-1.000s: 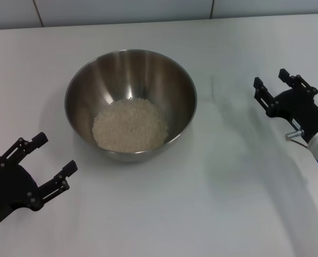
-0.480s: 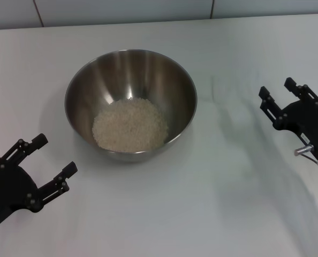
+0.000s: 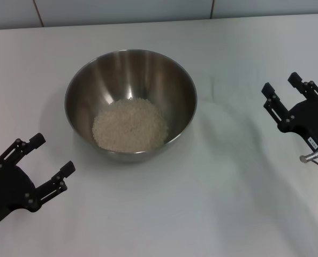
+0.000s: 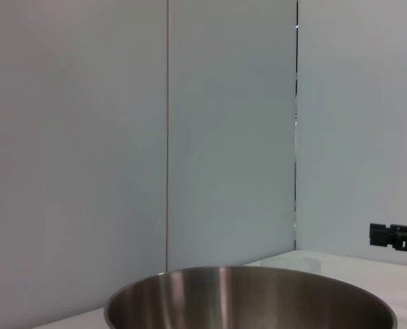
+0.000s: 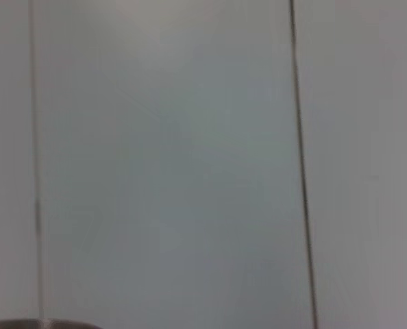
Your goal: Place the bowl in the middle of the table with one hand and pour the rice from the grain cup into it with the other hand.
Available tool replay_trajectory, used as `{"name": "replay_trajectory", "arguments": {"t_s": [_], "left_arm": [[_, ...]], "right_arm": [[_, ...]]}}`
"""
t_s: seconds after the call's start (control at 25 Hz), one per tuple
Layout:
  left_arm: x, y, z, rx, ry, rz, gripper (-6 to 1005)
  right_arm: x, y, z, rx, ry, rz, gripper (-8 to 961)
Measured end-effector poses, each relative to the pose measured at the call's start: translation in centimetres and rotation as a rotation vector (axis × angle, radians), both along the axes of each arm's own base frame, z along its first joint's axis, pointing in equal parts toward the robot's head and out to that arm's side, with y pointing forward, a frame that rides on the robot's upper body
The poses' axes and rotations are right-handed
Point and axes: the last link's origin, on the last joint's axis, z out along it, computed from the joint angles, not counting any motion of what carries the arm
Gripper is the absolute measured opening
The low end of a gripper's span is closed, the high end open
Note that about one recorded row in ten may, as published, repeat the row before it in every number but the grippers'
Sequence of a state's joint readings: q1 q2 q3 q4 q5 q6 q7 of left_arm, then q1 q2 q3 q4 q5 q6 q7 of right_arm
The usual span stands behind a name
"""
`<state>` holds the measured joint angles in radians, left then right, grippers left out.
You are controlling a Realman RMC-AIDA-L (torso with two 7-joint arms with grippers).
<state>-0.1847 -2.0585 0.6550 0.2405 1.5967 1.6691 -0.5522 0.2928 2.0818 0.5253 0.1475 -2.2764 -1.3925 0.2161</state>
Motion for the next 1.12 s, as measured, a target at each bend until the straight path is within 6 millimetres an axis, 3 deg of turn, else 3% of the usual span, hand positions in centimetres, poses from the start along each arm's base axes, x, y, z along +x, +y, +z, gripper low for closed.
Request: {"name": "replay_trajectory", "arguments": {"t_s": [0.4,0.84,1.12], "left_arm": [[0.1,0.0,0.0,-0.003,0.0,-0.006,848],[0.3,0.4,0.2,-0.01,0.001,-0.023,848],[0.5,1.1,0.4,-0.01,0.006,-0.04,848]], "right_arm": [[-1.5,-0.5,0.5,-0.123,0.027,0.188,626],[-1.9,1.4,2.9,-0.445,-0.035,0.342,628],[-3.1,2.2,2.3,-0.556,-0.091,0.421,630]]}}
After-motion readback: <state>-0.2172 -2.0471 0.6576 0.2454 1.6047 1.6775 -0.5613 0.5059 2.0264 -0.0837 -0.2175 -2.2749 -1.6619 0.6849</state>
